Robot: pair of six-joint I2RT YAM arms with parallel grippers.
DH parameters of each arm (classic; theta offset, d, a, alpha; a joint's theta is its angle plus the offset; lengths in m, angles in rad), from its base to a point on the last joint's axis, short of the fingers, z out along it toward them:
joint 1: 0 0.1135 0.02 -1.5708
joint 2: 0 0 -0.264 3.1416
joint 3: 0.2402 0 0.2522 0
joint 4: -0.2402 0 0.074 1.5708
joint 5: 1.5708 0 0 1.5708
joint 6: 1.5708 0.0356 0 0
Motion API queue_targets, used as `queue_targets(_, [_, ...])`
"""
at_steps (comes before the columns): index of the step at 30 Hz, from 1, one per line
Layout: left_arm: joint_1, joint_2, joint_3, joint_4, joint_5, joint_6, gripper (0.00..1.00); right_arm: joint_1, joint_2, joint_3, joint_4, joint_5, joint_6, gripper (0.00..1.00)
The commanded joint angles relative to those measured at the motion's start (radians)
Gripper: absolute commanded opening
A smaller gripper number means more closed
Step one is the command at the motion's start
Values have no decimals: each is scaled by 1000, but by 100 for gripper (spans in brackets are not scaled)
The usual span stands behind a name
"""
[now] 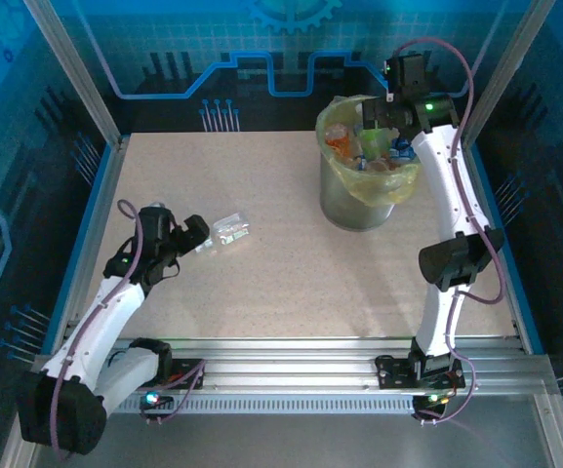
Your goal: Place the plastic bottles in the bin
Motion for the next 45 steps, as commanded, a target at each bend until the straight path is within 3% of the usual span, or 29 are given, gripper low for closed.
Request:
queue_targets(1, [4, 33, 77, 7, 100, 240, 99, 23, -76, -30, -10, 2, 0, 100])
queue_targets(7, [0, 198, 222, -99, 178, 494, 99, 56, -173, -152, 21, -1, 32, 100])
queue_targets(14, [-39, 402, 353, -139, 107, 741, 99, 96, -306, -317, 58, -13, 91, 100])
queue_targets(20, [-62, 603, 481, -231, 59, 867, 99, 125, -426, -464, 96, -12, 134, 100])
queue_targets(29, [-90, 817, 588, -271, 55, 940, 99, 140, -550, -596, 127, -8, 171, 100])
queue_targets(38, [-93, 924, 629, -284, 54, 953, 98, 144, -587, -635, 131, 6, 176, 100])
queue_targets(45, [-92, 993, 657, -282, 65, 920, 85, 146, -586, -642, 131, 7, 177, 100])
